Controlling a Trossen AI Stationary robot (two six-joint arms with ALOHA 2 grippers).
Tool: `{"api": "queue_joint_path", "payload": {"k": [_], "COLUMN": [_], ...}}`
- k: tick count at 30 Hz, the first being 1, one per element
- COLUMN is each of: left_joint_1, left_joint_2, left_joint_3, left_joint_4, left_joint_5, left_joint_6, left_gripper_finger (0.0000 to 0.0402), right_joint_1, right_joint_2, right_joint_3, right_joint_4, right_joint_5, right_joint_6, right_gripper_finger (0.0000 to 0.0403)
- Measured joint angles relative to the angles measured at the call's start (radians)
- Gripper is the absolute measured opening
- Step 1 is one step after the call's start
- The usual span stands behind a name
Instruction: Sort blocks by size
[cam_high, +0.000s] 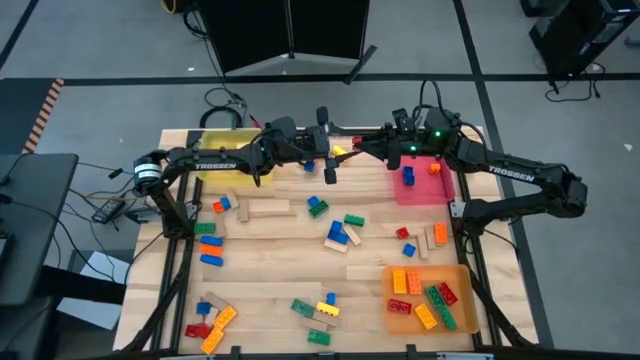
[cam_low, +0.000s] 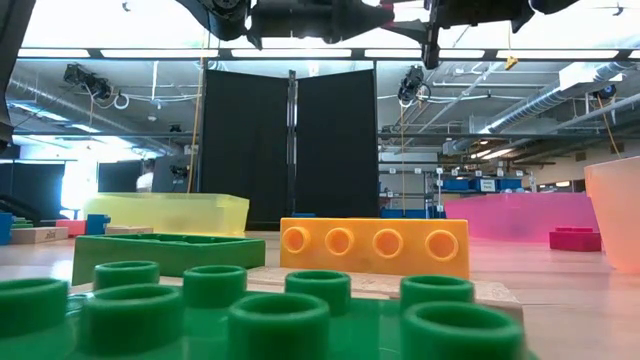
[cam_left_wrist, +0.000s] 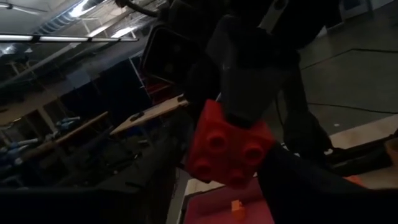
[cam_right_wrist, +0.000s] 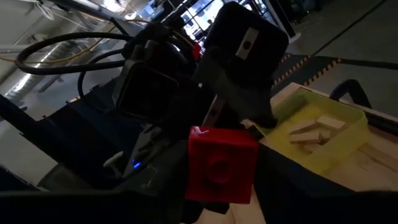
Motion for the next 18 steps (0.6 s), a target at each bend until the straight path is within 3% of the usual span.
{"api": "queue_joint_path", "payload": {"k": [6, 13, 18], "left_joint_1": [0.000, 0.003, -0.010], "left_joint_2": [-0.001, -0.013, -0.017], "left_joint_3": [0.000, 0.000, 0.000], "left_joint_4": [0.003, 0.004, -0.050], "left_joint_5": [-0.058, -0.170, -0.197], "left_joint_6": [0.015, 0.016, -0.009], "left_gripper_finger": [0.0263, 0.0270, 0.0270], "right_joint_1": [-0.022, -0.110, -0.171], "right_joint_2": [-0.009, -0.099, -0.161], "right_joint_3": [0.000, 0.000, 0.000], "right_joint_4": [-0.006, -0.084, -0.345], "right_joint_5": [-0.006, -0.035, 0.144], "right_joint_6": [0.006, 0.006, -0.011], "right_gripper_finger": [0.0166, 0.0166, 0.0166]}}
